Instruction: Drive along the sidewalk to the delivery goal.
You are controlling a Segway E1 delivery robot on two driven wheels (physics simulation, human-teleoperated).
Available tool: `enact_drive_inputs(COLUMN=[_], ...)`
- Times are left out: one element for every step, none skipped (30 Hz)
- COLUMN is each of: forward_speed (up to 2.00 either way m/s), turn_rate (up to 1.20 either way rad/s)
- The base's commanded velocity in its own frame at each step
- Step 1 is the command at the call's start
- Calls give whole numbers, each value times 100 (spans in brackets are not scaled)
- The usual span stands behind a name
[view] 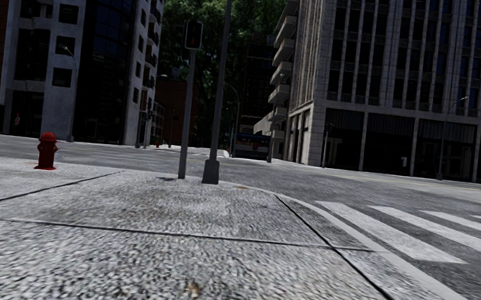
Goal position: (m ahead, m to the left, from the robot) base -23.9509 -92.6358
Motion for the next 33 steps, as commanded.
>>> enact_drive_inputs(forward_speed=[200, 200, 200, 200, 200, 200, 200, 200, 200, 200, 200, 200, 200, 200, 200, 200, 200, 200, 200, 200, 200, 200, 200, 200, 200, 200, 200, 200, 200, 200, 200, 200, 200], turn_rate=[-56, -57, -57, -57, -57, -57, -57, -57, -57, -57, -57, -57, -57, -57, -57, -57, -57, -57, -57, -57, -57, -57, -57, -57, -57, -57, -57, -57, -57, -57, -57, -57, -57])
